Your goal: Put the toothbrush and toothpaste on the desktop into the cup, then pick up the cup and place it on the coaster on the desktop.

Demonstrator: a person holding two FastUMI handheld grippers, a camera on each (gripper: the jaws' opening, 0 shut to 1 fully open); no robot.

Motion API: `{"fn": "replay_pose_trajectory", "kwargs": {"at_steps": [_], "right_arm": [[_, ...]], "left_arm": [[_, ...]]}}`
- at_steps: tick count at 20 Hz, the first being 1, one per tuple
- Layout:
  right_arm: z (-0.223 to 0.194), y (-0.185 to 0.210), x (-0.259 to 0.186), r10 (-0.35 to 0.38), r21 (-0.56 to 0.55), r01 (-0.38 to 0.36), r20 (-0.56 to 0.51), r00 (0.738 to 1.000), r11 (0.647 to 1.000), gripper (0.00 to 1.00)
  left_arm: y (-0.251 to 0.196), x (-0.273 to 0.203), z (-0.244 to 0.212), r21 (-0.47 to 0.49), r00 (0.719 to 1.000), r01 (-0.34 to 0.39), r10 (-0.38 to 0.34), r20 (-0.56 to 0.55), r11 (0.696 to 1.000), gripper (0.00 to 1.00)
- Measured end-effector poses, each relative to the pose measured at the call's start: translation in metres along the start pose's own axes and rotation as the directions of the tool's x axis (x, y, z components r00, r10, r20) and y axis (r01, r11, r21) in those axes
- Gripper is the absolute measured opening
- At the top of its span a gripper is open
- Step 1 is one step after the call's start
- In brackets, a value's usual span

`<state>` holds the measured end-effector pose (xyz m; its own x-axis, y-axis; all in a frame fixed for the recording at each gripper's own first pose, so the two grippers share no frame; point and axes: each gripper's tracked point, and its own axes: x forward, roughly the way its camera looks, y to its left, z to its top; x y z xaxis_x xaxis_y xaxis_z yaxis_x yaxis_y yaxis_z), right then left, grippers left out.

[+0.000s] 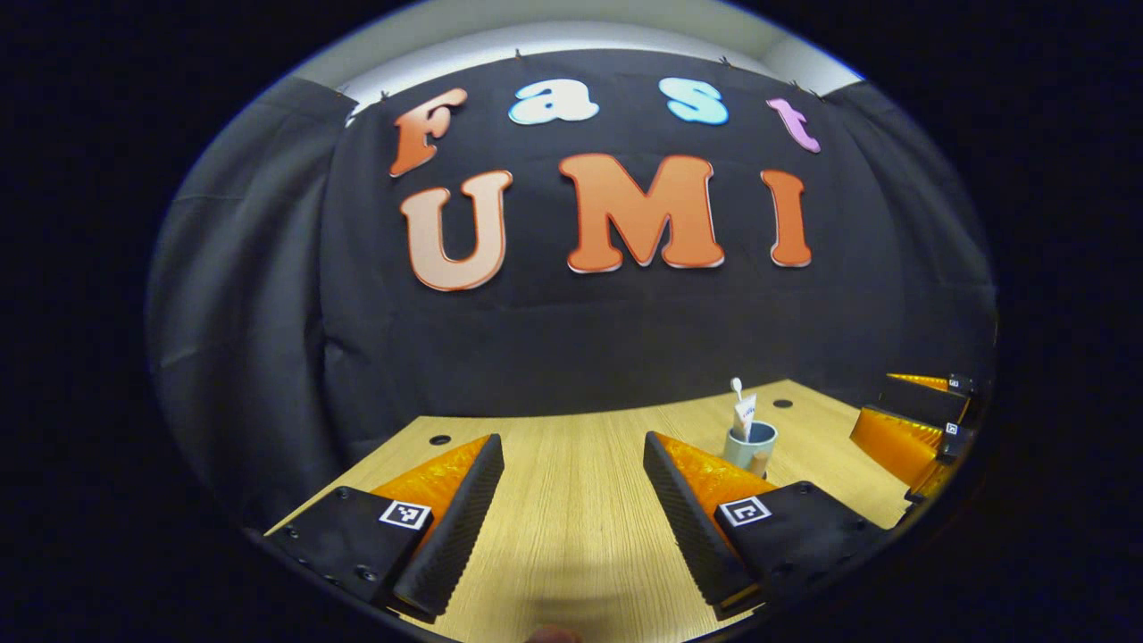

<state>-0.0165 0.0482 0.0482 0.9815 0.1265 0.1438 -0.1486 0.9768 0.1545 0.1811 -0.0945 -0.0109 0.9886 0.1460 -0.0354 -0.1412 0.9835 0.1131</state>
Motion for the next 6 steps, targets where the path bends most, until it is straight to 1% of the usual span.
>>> {"fn": "replay_pose_trajectory", "kwargs": {"at_steps": [1, 2, 4, 5, 6], "right_arm": [[0.001, 0.001, 0.003, -0.008, -0.006, 0.008, 0.009, 1.000, 1.000, 0.97], [0.002, 0.004, 0.006, -0.001, -0.010, 0.001, 0.015, 1.000, 1.000, 0.97], [0.005, 0.006, 0.010, 0.000, -0.015, 0.000, 0.021, 1.000, 1.000, 0.97], [0.009, 0.003, 0.012, -0.007, -0.013, 0.007, 0.031, 1.000, 1.000, 0.89], [0.013, 0.002, 0.013, -0.011, -0.009, 0.012, 0.044, 0.999, 1.000, 1.00]], "left_arm": [[0.001, 0.000, 0.005, -0.018, 0.999, -0.015, 0.016, 0.046, 1.000, 1.00], [0.000, -0.003, 0.007, -0.034, 0.996, -0.015, 0.018, 0.086, 0.999, 1.00], [-0.001, -0.012, 0.010, -0.035, 0.990, -0.003, 0.008, 0.139, 0.999, 0.99], [-0.001, -0.015, 0.012, -0.027, 0.987, -0.006, 0.010, 0.159, 1.000, 1.00], [-0.001, -0.017, 0.012, -0.017, 0.985, -0.006, 0.009, 0.171, 1.000, 1.00]]}}
